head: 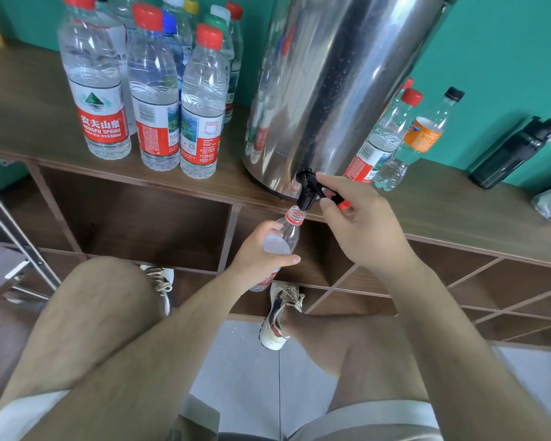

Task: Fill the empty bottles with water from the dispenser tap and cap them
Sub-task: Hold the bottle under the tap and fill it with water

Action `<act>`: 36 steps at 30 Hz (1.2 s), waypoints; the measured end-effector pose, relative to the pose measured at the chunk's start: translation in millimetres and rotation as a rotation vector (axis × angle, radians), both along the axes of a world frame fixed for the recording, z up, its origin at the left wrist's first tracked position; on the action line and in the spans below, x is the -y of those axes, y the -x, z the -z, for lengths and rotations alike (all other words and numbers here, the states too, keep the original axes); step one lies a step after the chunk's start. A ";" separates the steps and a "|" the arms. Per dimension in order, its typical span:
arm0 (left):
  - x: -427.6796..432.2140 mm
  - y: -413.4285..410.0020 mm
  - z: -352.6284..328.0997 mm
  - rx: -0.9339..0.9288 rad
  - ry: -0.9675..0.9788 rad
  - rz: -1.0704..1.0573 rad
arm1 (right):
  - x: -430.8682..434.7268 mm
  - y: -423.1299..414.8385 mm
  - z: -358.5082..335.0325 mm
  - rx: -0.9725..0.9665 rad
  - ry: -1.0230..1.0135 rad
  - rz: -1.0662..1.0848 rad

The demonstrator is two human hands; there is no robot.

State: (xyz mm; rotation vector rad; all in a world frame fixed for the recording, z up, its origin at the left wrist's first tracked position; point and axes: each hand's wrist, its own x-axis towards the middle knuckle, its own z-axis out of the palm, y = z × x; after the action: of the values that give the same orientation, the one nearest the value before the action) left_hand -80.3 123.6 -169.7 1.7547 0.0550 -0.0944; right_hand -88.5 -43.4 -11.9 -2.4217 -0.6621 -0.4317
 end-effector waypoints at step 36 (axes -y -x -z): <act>4.8 -7.8 18.1 0.000 -0.057 0.002 | 15.1 23.0 55.1 0.239 -0.153 -0.005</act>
State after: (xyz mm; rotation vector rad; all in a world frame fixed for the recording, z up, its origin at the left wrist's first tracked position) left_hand -72.5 118.8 -187.9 1.8113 0.0568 -0.0949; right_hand -111.4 -58.4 -67.0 -2.2435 -0.7080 -0.7506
